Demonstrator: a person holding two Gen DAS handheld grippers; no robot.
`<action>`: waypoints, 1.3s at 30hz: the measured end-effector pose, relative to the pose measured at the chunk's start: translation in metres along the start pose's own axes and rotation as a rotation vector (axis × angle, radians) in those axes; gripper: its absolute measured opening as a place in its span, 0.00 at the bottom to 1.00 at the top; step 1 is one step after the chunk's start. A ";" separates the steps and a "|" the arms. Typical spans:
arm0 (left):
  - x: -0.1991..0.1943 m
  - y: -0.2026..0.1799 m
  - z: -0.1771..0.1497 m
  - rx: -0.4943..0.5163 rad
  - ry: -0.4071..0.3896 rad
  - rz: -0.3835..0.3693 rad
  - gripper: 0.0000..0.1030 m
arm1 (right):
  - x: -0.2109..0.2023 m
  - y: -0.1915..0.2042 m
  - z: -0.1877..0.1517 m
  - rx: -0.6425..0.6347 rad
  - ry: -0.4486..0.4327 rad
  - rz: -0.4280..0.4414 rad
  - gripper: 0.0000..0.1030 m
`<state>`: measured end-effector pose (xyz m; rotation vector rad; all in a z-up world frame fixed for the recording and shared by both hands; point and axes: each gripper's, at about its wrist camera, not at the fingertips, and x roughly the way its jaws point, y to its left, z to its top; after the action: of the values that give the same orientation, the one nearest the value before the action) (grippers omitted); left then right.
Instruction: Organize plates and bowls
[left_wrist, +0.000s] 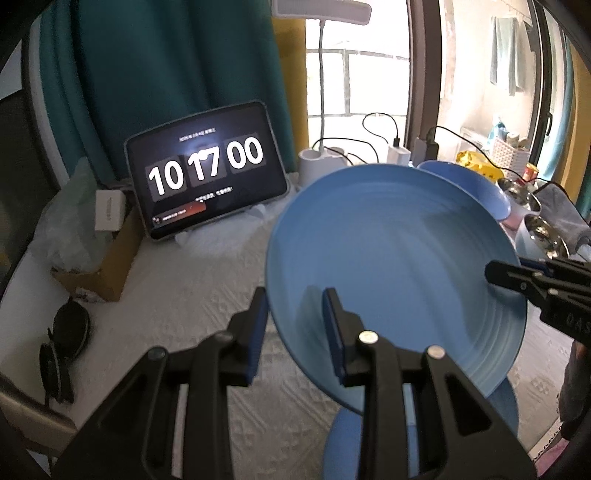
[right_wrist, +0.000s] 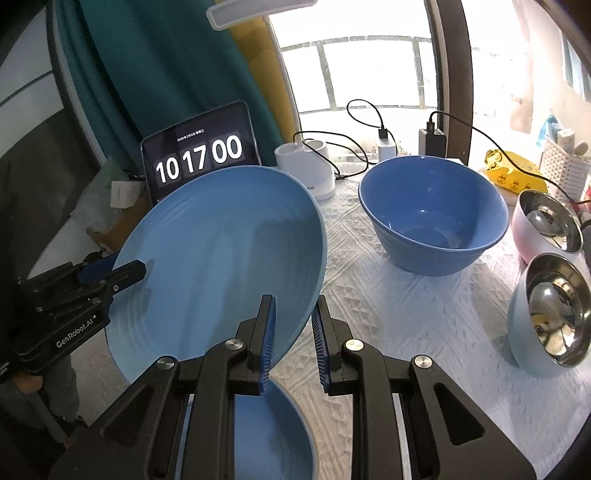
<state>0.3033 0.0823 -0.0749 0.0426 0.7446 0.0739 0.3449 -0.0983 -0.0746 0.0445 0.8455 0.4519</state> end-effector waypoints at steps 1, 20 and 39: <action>-0.003 0.000 -0.001 0.000 -0.002 0.000 0.30 | -0.003 0.002 -0.002 -0.001 -0.003 0.000 0.21; -0.051 -0.006 -0.025 0.009 -0.042 -0.002 0.30 | -0.045 0.019 -0.028 -0.008 -0.042 -0.002 0.21; -0.070 -0.022 -0.054 0.028 -0.028 -0.011 0.30 | -0.069 0.021 -0.060 0.013 -0.046 -0.006 0.21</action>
<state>0.2167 0.0555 -0.0686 0.0656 0.7180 0.0523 0.2535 -0.1158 -0.0613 0.0642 0.8031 0.4382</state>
